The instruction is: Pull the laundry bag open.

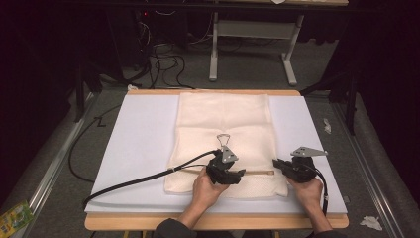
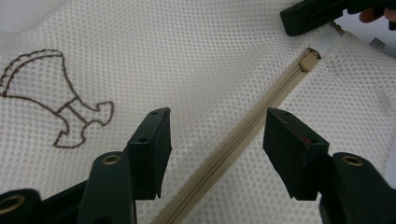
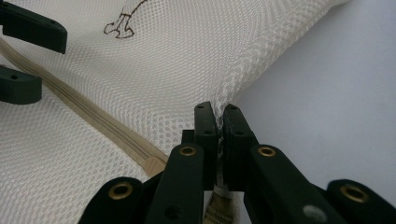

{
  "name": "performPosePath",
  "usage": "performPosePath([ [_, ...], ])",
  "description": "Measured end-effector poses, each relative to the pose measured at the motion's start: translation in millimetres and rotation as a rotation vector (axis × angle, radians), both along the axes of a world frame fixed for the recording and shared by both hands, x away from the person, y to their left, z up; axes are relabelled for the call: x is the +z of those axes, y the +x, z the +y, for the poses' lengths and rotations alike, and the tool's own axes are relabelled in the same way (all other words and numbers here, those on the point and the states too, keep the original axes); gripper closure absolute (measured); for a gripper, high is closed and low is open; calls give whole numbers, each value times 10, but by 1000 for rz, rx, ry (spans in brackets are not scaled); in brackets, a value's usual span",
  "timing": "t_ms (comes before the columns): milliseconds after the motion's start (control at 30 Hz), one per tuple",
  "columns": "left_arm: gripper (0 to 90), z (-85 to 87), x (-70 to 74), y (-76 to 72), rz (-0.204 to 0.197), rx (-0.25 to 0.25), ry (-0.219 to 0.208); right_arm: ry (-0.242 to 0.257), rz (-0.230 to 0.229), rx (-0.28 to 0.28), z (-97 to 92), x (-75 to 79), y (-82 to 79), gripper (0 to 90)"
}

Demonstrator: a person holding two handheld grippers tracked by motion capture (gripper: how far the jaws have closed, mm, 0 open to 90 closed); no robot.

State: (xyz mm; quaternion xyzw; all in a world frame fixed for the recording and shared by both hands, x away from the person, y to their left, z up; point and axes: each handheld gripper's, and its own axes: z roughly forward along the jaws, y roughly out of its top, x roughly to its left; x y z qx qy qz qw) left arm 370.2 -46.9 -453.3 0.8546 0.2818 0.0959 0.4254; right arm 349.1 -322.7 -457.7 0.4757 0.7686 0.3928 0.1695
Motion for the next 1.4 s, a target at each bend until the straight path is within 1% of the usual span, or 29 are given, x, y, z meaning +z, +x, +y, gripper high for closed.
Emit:
performPosePath([
  [100, 435, -84, 13, -10, -4, -10, -3, 7, -4, 3, -5, 23, -9, 876],
  [133, 443, -111, 13, -13, 0, -13, -11, 15, -1, 4, -11, 29, -15, 876],
  [167, 451, -132, 9, -13, 14, -15, -31, 17, 3, 7, -19, 31, -16, 876],
  [200, 454, -145, 8, -17, 11, -11, -25, 23, 6, 6, -20, 32, -17, 877],
  [233, 466, -185, 6, -56, -28, -18, 5, 24, 3, 5, -15, 37, -22, 877],
  [267, 471, -185, 6, -56, -28, -18, 5, 24, 3, 5, -15, 37, -22, 877],
  [300, 471, -213, 4, -88, -37, -32, 15, 24, 3, 6, -14, 39, -23, 877],
  [333, 469, -227, 1, -108, -40, -37, 11, 30, 2, 7, -12, 35, -20, 877],
  [367, 470, -232, -3, -115, -32, -38, -7, 29, 4, 9, -11, 33, -17, 877],
  [467, 489, -253, -20, -109, -11, -44, -39, 27, 5, 9, -11, 43, -24, 877],
  [500, 496, -271, -34, -107, 7, -49, -57, 30, 5, 13, -14, 46, -28, 877],
  [567, 525, -291, -53, -122, 17, -54, -69, 38, 4, 18, -19, 53, -40, 878],
  [600, 546, -302, -60, -133, 15, -58, -65, 41, 6, 19, -20, 57, -41, 878],
  [633, 558, -334, -67, -158, 3, -68, -42, 43, 7, 20, -20, 60, -39, 878],
  [667, 565, -362, -71, -177, -4, -79, -31, 44, 4, 23, -23, 65, -32, 879],
  [700, 564, -385, -70, -192, -5, -86, -29, 51, 4, 21, -18, 71, -31, 879],
  [767, 563, -406, -60, -190, 8, -84, -52, 58, 0, 21, -9, 76, -29, 879],
  [933, 588, -467, -67, -209, 9, -94, -61, 73, 1, 19, -12, 84, -34, 880],
  [1000, 602, -522, -76, -254, -14, -101, -37, 79, -3, 23, -19, 89, -40, 880],
  [1033, 609, -556, -82, -280, -20, -119, -29, 83, -2, 21, -16, 94, -46, 880],
  [1100, 612, -606, -99, -290, -20, -130, -17, 78, -8, 29, -10, 106, -54, 880],
  [1167, 610, -633, -121, -262, -3, -119, -22, 84, -11, 33, -6, 112, -53, 880],
  [1233, 611, -639, -129, -245, -5, -107, -22, 91, -11, 37, -3, 124, -54, 880],
  [1367, 609, -660, -142, -232, 0, -101, -41, 93, -12, 47, 11, 151, -56, 881],
  [1400, 611, -663, -142, -237, -11, -100, -40, 102, -7, 47, 17, 161, -57, 881],
])
